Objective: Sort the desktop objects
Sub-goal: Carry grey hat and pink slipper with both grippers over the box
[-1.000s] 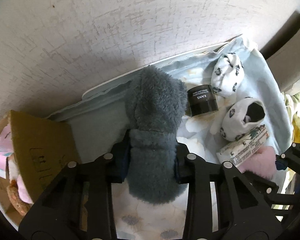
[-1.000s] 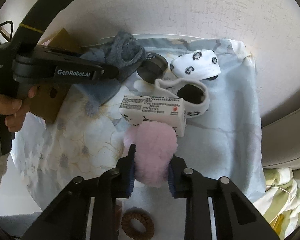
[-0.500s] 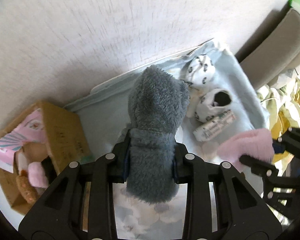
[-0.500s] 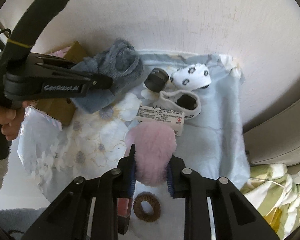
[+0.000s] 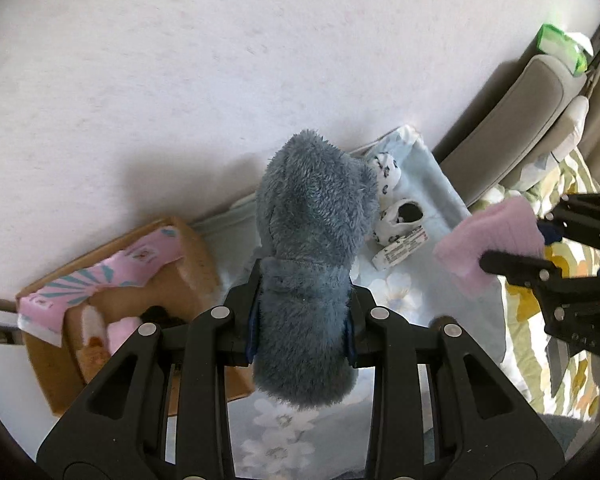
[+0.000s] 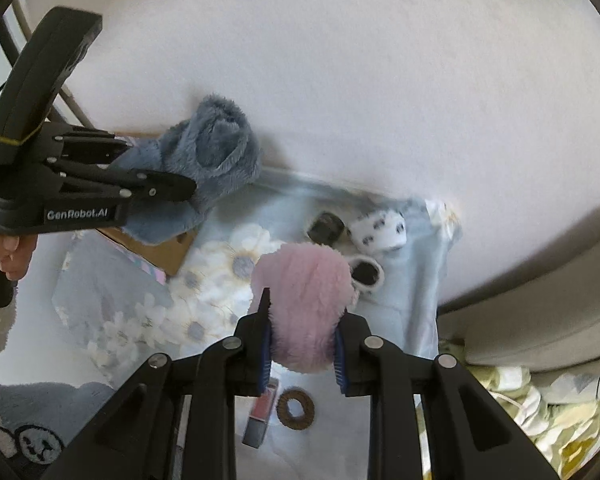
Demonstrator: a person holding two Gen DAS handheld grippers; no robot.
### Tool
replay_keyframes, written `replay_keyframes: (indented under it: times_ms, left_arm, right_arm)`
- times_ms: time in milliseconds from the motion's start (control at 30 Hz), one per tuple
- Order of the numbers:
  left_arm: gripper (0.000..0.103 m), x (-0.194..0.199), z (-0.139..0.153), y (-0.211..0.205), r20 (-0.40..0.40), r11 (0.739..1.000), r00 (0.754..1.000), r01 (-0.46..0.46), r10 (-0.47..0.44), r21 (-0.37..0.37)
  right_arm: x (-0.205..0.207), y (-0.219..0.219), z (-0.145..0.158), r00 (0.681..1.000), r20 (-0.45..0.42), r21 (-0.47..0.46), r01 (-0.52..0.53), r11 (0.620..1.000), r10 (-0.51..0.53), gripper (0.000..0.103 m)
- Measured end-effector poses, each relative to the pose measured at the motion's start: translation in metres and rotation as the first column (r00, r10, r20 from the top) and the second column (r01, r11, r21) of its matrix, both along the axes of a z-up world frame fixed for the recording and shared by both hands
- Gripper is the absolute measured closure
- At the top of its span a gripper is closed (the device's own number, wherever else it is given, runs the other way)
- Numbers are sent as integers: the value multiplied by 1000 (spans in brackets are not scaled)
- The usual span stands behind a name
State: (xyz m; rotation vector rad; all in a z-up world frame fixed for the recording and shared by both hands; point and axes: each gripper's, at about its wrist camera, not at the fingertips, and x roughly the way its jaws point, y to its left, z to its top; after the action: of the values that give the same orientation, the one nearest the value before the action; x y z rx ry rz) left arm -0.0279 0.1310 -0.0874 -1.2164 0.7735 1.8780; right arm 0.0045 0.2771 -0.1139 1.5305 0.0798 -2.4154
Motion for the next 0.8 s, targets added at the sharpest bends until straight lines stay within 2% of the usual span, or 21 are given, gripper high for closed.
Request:
replay_keyframes:
  times_ms: [167,433,800]
  left_arm:
    - [75,-15,14,-14,-32,1000,999,-12,13,22]
    - [75,-43,43,-72,-73,995,994,-81,84,50]
    - [75,-89,45,-155,-66,973,972,-225,227,44]
  right_arm:
    - [-18,-26,17,999,-19,-13,-49,999,49,80]
    - [-51,-83,37,987,-45,-13,-154,988,154,80]
    - [-87,-179,30,949,-18,-30,-315,949,314,80]
